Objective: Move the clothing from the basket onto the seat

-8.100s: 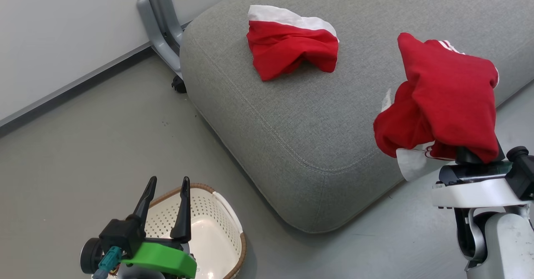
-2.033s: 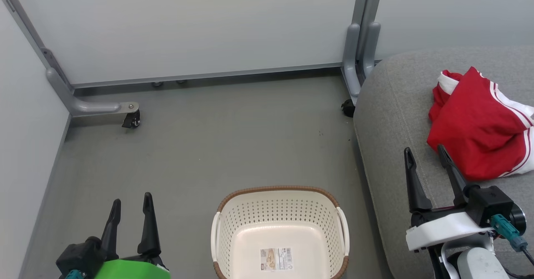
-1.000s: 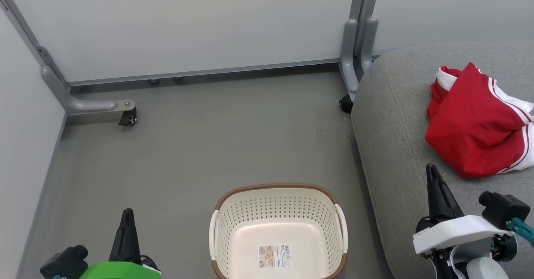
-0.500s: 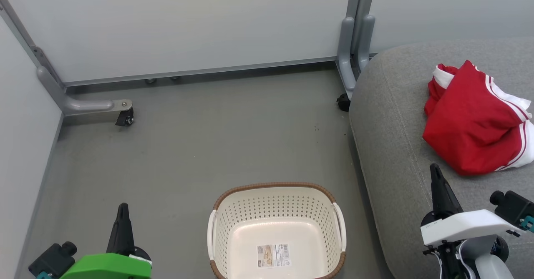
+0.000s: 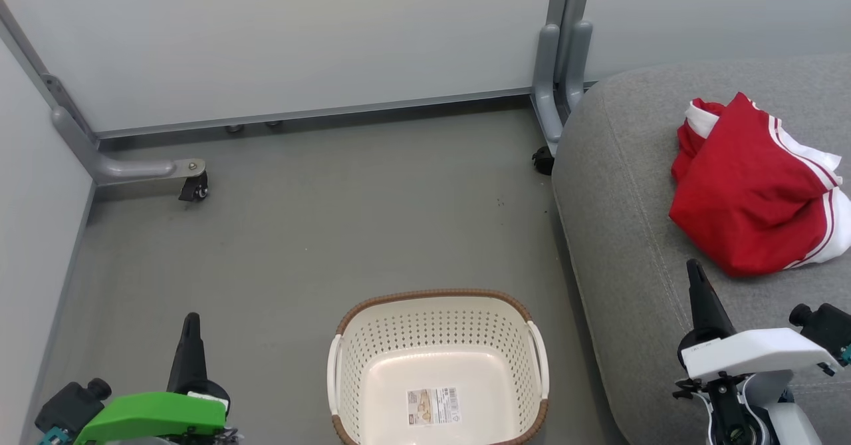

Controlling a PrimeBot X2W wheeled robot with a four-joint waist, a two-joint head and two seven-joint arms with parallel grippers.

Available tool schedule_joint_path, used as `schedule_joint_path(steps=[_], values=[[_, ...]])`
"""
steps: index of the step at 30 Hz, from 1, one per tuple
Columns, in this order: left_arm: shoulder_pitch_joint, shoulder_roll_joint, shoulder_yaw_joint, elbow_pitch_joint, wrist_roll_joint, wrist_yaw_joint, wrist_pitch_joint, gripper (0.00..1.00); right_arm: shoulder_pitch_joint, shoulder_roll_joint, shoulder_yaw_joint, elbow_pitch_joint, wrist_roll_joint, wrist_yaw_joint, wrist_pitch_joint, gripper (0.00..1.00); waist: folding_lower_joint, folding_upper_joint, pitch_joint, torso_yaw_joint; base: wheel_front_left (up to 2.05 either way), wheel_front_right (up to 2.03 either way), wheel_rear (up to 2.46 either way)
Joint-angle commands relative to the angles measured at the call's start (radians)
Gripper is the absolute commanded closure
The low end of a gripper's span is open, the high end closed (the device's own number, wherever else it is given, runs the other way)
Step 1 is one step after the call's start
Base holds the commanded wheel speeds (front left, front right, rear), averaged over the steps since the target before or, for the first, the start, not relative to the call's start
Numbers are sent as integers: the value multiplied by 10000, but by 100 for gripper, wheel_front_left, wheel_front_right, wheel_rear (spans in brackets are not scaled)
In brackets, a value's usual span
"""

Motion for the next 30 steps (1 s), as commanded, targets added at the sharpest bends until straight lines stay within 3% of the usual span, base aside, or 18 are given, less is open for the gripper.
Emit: schedule_joint_path(steps=[1,30], values=[[-295,36,90,-103,-297,-56,82,100,-238,-46,-63,-69,332,-4,90,100,0,0,5,-11,0,0,0],[-663,50,414,-68,-2852,-149,888,100,-460,-12,-319,175,3487,-4,898,100,0,0,100,-218,0,0,0]])
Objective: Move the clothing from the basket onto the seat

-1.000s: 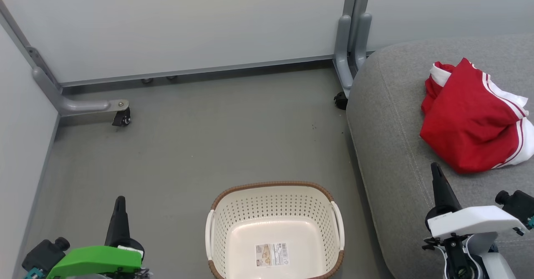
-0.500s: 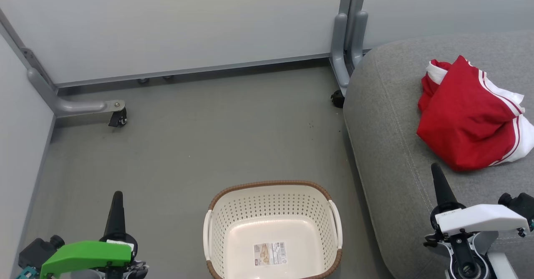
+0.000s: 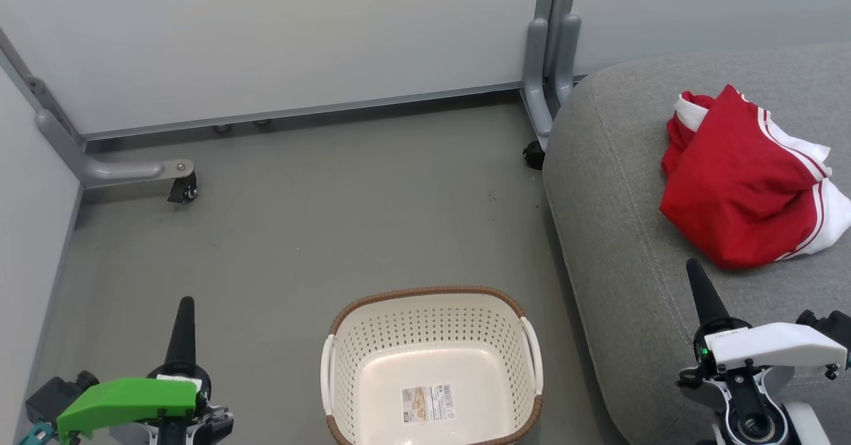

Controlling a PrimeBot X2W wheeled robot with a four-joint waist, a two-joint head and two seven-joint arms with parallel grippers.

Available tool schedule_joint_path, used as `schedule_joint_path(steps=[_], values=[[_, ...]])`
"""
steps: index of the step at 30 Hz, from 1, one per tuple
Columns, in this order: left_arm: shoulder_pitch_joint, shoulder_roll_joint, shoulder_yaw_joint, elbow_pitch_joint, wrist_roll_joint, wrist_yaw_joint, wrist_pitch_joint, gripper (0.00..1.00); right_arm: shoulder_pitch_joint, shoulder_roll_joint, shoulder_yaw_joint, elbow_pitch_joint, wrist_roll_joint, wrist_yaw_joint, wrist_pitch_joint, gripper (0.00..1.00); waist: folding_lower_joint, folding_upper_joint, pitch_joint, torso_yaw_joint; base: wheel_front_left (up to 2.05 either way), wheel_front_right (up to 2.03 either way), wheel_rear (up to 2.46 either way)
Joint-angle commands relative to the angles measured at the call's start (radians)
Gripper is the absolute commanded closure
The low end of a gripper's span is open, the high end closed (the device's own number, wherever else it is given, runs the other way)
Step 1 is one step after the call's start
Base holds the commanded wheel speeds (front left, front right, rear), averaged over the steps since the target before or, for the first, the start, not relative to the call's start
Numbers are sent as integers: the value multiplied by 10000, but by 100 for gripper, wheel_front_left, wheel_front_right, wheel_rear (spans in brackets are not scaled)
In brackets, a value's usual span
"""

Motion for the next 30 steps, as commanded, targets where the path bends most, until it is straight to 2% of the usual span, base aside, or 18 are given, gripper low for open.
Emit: schedule_joint_path(steps=[1,30], values=[[-259,48,80,-66,-232,-68,64,100,-242,-26,-43,-40,269,4,83,100,0,0,6,-12,0,0,0],[-528,61,328,-30,-2215,-141,701,100,-389,2,-240,161,2715,3,706,100,0,0,101,-218,0,0,0]])
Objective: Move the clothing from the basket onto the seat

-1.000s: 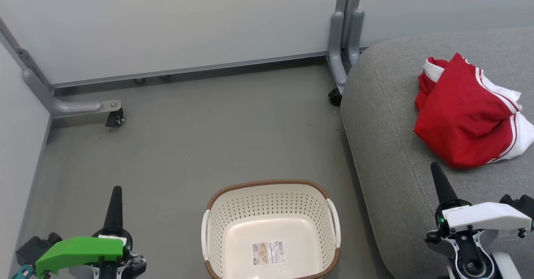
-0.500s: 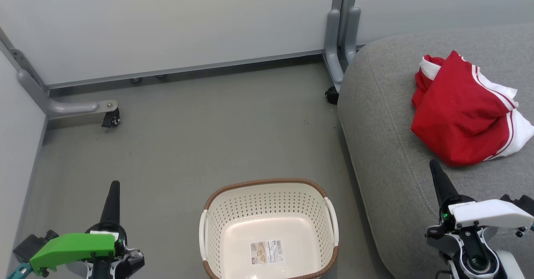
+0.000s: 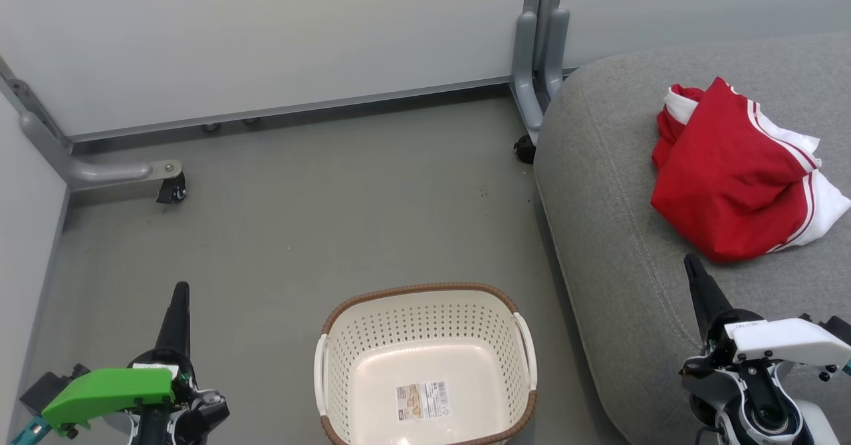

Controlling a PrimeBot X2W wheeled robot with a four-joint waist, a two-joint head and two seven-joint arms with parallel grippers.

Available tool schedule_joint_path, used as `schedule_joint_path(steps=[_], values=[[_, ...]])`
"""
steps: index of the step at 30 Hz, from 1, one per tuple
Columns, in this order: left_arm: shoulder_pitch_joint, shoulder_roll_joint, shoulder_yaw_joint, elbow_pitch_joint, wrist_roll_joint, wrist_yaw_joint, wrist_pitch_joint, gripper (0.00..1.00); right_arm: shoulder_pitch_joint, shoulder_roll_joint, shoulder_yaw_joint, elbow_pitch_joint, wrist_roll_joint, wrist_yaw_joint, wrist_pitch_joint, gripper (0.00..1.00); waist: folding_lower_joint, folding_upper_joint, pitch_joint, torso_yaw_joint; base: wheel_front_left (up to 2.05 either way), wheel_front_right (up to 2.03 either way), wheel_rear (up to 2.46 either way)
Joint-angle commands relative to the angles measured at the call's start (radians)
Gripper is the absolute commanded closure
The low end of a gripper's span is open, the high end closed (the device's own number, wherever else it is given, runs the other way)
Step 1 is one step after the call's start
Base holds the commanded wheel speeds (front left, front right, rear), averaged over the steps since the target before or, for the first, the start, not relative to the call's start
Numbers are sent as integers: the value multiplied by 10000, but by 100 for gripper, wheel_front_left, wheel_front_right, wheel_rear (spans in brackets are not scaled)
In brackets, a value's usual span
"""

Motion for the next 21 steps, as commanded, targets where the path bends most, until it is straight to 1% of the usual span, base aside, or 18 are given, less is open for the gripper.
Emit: schedule_joint_path(steps=[1,18,21], values=[[-205,55,69,-27,-201,-66,64,100,-181,-12,-37,5,224,5,83,100,0,0,6,-12,0,0,0],[-329,63,183,-5,-1170,-97,363,100,-220,2,-132,110,1422,4,371,100,0,0,61,-133,0,0,0],[-313,62,182,-4,-1185,-93,396,100,-220,2,-138,113,1467,4,393,100,0,0,66,-142,0,0,0]])
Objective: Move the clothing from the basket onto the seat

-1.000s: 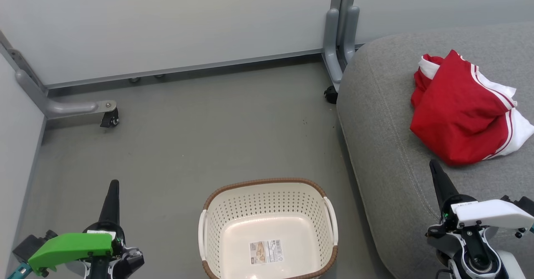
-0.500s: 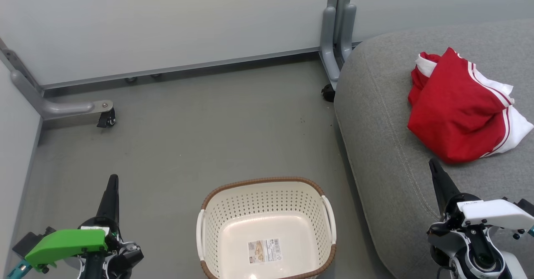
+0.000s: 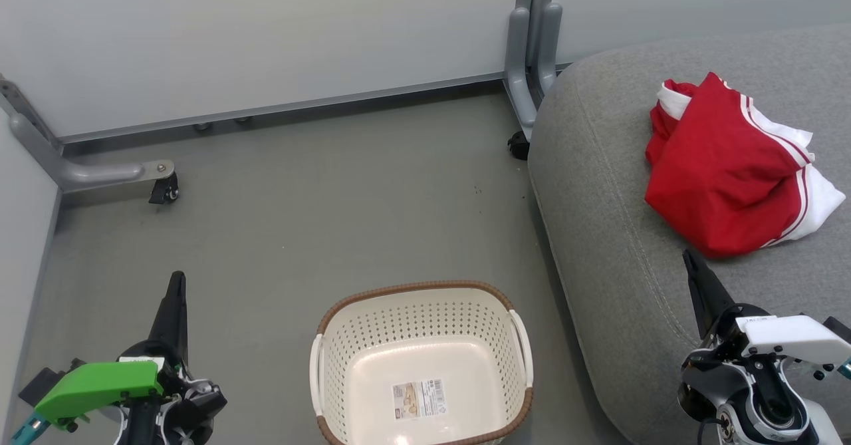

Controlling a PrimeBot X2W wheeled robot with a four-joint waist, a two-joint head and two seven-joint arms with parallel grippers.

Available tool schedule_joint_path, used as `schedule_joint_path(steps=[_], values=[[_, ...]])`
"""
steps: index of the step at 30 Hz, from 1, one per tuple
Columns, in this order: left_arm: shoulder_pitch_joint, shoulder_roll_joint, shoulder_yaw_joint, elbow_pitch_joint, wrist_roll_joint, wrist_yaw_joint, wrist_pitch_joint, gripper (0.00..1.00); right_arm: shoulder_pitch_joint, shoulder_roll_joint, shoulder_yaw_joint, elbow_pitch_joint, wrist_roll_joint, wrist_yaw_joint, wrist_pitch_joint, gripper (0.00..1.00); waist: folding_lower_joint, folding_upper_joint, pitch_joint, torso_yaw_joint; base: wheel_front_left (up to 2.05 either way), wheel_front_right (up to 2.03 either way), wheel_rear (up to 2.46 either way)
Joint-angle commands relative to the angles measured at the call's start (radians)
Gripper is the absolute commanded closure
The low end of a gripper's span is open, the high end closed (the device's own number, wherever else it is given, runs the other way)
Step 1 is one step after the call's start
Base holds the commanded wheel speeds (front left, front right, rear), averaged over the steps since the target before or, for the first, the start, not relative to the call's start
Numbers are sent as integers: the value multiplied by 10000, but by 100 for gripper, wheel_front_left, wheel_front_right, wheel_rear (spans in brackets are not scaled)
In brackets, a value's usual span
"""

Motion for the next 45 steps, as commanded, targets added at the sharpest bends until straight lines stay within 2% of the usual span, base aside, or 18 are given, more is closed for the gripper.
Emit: schedule_joint_path(steps=[1,45], values=[[-109,58,24,-2,-31,-46,45,100,-62,-7,-23,21,60,4,38,100,0,0,0,0,0,0,0],[-109,58,22,-6,-32,-45,43,100,-58,-9,-16,19,63,4,35,100,0,0,0,0,0,0,0]])
